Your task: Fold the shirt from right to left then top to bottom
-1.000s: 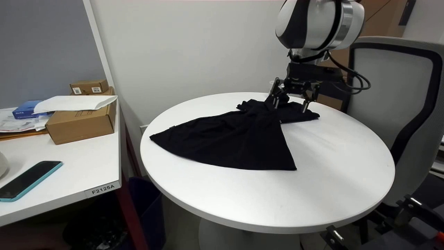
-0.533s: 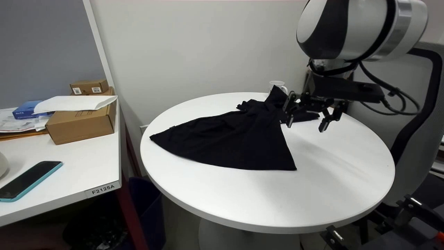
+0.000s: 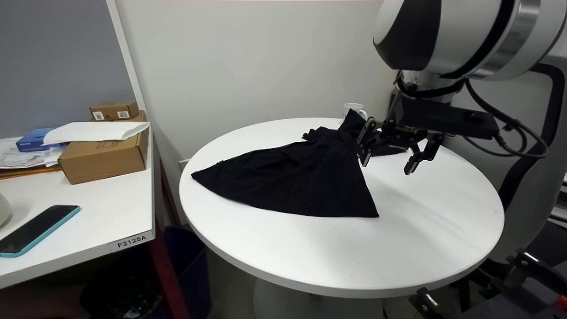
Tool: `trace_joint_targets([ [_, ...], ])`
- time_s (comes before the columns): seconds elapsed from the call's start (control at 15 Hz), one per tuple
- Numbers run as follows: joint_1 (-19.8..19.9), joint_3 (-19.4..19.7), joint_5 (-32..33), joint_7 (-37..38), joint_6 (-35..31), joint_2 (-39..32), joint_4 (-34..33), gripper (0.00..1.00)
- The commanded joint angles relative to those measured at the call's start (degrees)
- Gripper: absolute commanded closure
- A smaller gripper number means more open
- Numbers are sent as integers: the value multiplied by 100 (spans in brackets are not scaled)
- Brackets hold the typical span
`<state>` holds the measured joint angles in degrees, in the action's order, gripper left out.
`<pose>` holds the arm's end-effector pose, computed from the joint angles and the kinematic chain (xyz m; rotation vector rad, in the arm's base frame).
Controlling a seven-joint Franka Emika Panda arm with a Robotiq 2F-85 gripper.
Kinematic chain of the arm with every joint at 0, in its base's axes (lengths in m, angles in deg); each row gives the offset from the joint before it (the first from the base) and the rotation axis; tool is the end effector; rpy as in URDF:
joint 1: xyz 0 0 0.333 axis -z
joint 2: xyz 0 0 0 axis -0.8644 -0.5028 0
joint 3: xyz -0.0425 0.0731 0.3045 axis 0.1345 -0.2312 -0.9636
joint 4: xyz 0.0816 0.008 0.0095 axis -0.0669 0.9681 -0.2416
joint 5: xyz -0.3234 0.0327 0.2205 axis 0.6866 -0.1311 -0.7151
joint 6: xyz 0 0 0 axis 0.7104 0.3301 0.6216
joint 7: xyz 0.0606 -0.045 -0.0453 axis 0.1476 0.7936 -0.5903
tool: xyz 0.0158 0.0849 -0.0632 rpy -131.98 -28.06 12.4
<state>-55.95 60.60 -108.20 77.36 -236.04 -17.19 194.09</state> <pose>0.4008 -0.0285 0.2229 -2.9338 0.6900 -0.2748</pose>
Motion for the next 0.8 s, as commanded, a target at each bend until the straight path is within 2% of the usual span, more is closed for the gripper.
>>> trace_joint_targets([
  [0.0,-1,-17,-32,-38,182,18,-8,0],
  [0.33,18,109,338,240,195,-681,-500,0],
  [0.73,-120,394,851,738,476,-1727,-1508,0],
])
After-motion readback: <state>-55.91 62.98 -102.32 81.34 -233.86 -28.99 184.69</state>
